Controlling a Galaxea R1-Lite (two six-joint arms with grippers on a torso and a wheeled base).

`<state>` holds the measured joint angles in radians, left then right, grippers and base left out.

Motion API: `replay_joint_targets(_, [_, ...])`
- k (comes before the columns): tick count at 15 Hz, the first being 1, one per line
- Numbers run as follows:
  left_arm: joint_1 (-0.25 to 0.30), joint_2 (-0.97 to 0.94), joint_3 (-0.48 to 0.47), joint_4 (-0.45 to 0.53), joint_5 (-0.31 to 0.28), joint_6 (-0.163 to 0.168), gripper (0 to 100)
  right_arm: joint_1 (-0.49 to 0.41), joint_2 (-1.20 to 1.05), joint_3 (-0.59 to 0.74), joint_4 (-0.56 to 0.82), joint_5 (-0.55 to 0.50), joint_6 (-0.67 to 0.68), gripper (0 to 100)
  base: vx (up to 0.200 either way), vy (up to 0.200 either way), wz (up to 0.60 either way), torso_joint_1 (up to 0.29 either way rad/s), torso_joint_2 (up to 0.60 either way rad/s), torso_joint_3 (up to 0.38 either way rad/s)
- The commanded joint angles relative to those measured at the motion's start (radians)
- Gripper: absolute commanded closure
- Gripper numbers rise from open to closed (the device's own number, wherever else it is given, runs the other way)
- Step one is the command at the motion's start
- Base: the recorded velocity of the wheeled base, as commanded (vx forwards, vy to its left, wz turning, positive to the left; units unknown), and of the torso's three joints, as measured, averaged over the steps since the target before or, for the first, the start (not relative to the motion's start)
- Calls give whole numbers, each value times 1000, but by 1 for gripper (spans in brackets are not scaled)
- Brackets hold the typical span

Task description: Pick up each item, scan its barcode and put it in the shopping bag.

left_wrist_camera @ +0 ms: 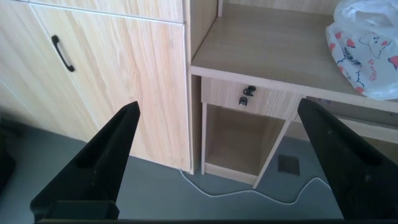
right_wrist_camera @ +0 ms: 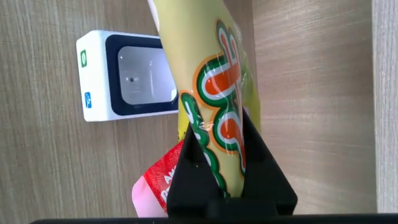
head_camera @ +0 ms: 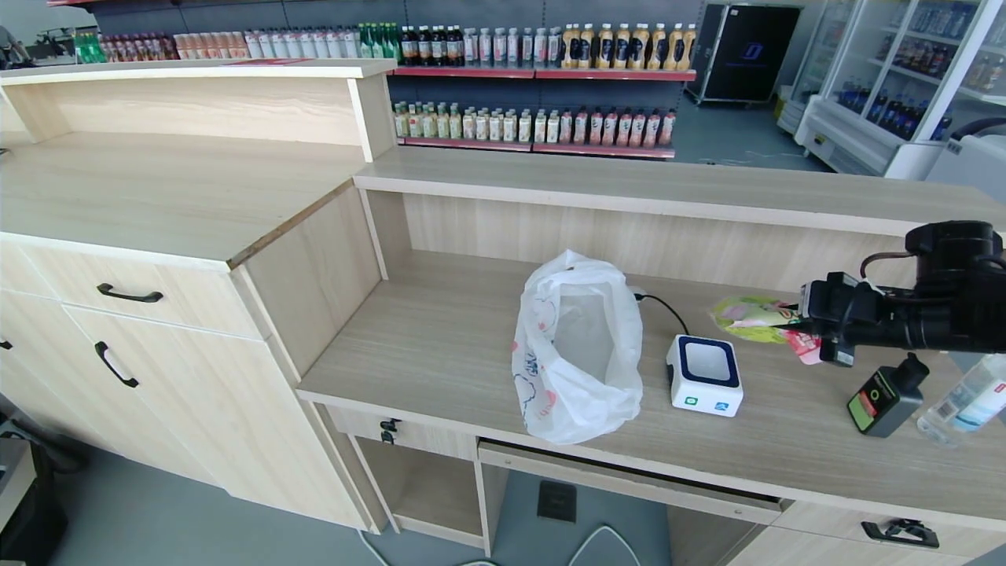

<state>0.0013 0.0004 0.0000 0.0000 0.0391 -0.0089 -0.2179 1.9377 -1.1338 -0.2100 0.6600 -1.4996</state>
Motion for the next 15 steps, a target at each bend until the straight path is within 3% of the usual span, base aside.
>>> replay_joint_targets(1, [0, 0, 0, 0, 1, 0, 0, 0, 10, -1, 0, 7, -4, 100, 0, 0, 0, 0, 0, 0])
replay_joint_targets(15, [0, 0, 0, 0, 1, 0, 0, 26, 75, -67, -28, 46, -1, 100, 0, 0, 0, 0, 0, 0])
